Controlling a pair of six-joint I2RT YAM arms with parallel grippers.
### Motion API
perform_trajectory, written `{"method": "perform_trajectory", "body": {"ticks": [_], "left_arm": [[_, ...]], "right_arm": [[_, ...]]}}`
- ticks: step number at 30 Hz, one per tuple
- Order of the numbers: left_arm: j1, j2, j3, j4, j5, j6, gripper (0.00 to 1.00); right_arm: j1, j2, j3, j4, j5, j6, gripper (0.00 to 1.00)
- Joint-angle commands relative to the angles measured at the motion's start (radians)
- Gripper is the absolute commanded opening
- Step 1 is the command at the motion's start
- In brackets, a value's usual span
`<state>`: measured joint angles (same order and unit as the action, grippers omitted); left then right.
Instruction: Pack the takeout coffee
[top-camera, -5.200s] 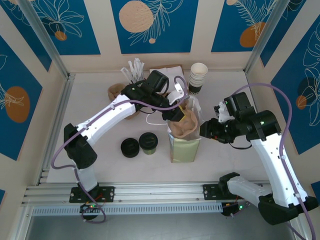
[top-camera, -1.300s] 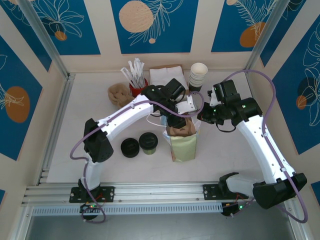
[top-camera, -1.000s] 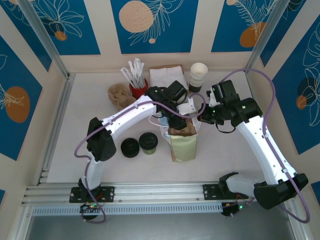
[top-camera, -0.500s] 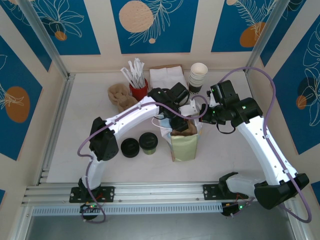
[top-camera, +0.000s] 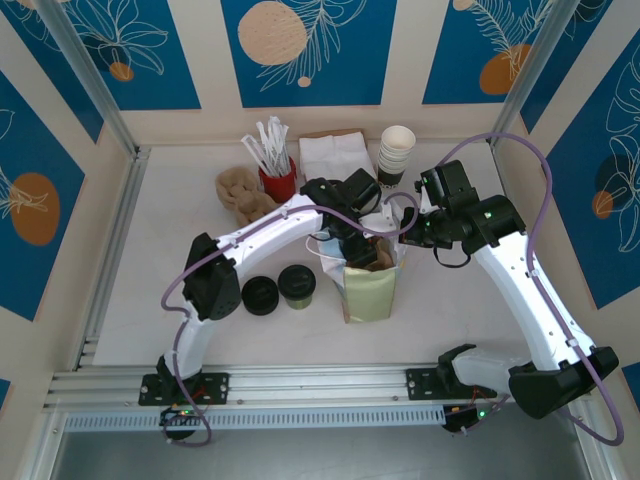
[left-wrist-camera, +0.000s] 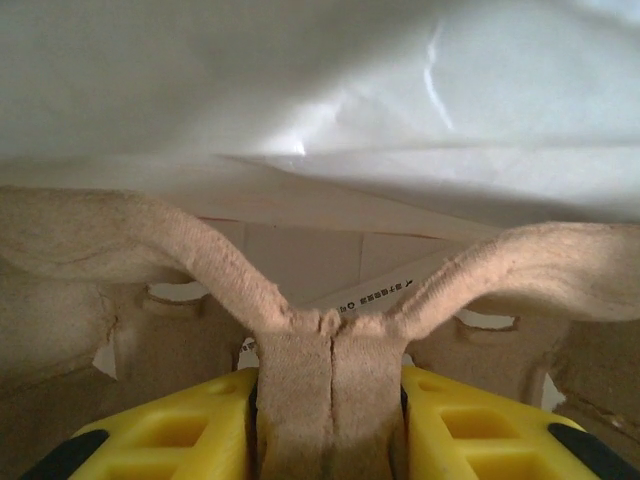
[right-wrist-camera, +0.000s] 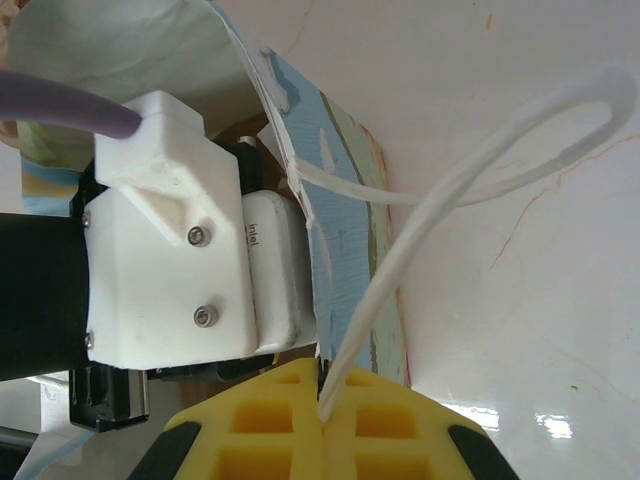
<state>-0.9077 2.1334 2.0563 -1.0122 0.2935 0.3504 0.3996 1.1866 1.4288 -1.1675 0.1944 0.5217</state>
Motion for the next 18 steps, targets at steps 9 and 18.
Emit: {"method": "perform_trajectory", "body": {"ticks": [9, 18], "left_arm": [[-0.010, 0.036, -0.019, -0.013, -0.024, 0.002, 0.39], [-0.013, -0.005, -0.039, 0.023, -0.012, -0.008, 0.62]], "right_arm": [[0.016, -0.054, 0.032, -0.015, 0.010, -0.012, 0.00], [0.019, -0.062, 0.017, -0.015, 0.005, -0.007, 0.00]]}}
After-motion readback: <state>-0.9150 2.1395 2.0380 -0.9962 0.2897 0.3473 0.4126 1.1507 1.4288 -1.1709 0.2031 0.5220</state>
